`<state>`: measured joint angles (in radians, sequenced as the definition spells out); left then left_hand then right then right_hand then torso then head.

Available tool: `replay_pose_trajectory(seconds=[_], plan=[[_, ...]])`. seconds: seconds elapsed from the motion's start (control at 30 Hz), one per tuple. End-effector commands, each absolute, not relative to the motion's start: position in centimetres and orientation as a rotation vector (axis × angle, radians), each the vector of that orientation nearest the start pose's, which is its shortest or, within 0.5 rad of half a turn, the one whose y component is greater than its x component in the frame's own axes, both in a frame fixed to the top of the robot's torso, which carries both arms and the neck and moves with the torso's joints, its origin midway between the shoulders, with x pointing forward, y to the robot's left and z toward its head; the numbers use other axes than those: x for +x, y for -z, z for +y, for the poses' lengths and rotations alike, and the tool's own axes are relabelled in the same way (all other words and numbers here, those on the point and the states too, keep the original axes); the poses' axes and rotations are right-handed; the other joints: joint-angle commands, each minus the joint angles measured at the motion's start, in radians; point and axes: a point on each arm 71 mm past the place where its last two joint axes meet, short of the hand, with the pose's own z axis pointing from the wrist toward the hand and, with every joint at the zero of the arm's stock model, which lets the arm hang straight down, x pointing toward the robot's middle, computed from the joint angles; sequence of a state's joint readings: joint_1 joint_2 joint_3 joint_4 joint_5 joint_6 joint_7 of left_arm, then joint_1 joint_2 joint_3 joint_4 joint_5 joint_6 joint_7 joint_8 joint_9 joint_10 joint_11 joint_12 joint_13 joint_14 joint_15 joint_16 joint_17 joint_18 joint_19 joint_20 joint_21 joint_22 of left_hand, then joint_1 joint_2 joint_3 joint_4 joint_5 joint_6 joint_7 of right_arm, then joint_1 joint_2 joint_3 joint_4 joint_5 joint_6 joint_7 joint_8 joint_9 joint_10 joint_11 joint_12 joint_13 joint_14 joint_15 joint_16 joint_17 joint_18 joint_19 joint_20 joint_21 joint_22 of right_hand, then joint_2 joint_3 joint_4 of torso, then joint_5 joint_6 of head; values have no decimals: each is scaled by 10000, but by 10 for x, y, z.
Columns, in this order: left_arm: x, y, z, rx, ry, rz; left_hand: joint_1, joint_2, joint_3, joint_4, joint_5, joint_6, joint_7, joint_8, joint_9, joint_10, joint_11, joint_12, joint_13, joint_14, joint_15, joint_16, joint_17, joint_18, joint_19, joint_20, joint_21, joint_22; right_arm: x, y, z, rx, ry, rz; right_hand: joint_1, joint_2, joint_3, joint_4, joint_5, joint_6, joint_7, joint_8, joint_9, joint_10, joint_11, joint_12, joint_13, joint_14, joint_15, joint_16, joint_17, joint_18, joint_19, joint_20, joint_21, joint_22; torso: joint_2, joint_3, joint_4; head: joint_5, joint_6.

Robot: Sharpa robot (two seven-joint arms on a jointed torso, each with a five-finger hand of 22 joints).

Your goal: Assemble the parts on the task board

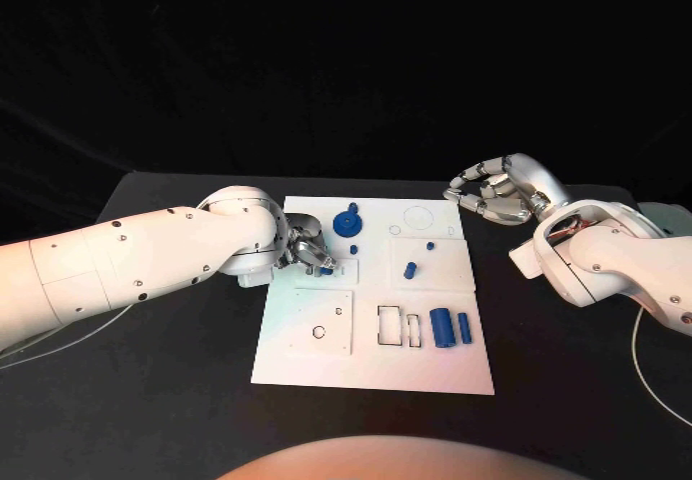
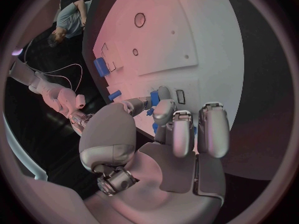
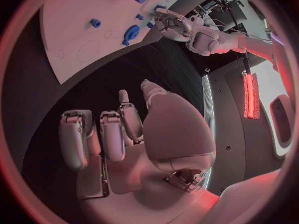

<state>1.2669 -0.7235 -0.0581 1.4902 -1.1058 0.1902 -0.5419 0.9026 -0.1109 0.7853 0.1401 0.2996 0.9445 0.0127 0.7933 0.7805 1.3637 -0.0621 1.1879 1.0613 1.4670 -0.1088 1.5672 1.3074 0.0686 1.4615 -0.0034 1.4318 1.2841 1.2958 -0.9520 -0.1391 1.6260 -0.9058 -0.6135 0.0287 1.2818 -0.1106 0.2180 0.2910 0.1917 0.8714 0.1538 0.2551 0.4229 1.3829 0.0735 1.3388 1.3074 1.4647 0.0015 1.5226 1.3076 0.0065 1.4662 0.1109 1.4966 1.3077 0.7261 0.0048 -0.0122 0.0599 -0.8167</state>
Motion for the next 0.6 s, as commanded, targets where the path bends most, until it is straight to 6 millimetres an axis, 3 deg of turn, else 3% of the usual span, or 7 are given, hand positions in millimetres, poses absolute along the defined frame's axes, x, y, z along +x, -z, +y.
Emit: replay_pose_trajectory(seconds=[0.03, 0.4, 0.53, 0.6], plan=[[484, 209, 164, 62, 4144, 23584, 425, 401, 1354, -1343, 16, 158, -63, 3, 1, 98, 3, 0, 0, 1038, -71, 36, 2634, -114, 92, -21, 33, -1, 474, 156, -237, 3725, -8693, 14970, -98, -9, -44, 2, 7, -49, -4, 39, -15, 32, -34, 23, 587, 798, -51, -60, 1625, 142, 637, -101, -43, 2108, 1, -4, 4, 4, 10], [485, 209, 164, -59, 4199, 23638, 376, 437, 1332, -1252, -3, 163, -55, -15, -7, 93, 11, -19, -19, 1038, -62, 36, 2634, -115, 93, -15, 33, 3, 474, 156, -238, 3730, -8689, 14960, -98, -9, -44, 2, 7, -49, -4, 39, -15, 32, -34, 23, 587, 798, -51, -60, 1625, 142, 637, -101, -43, 2108, 3, 1, 0, -7, 4], [486, 209, 165, -131, 4212, 23726, 145, 409, 1179, -1039, -65, 163, -43, -46, -14, 81, 26, -46, -43, 1038, -47, 36, 2634, -116, 92, 0, 34, 12, 474, 156, -238, 3732, -8687, 14952, -122, -2, -53, -2, 53, -56, -7, 55, -19, 23, -37, 14, 574, 799, -54, -60, 1630, 145, 633, -104, -54, 2102, 3, 3, 1, -4, 11], [486, 210, 165, -174, 4219, 23758, -157, 371, 950, -766, -132, 184, -42, -63, -18, 79, 33, -53, -46, 1038, -38, 36, 2634, -117, 92, 10, 33, 20, 473, 156, -238, 3733, -8687, 14945, -122, -2, -53, -2, 53, -56, -7, 55, -19, 23, -37, 14, 574, 799, -54, -60, 1630, 145, 633, -104, -54, 2102, -1, -2, -2, -4, 6]])
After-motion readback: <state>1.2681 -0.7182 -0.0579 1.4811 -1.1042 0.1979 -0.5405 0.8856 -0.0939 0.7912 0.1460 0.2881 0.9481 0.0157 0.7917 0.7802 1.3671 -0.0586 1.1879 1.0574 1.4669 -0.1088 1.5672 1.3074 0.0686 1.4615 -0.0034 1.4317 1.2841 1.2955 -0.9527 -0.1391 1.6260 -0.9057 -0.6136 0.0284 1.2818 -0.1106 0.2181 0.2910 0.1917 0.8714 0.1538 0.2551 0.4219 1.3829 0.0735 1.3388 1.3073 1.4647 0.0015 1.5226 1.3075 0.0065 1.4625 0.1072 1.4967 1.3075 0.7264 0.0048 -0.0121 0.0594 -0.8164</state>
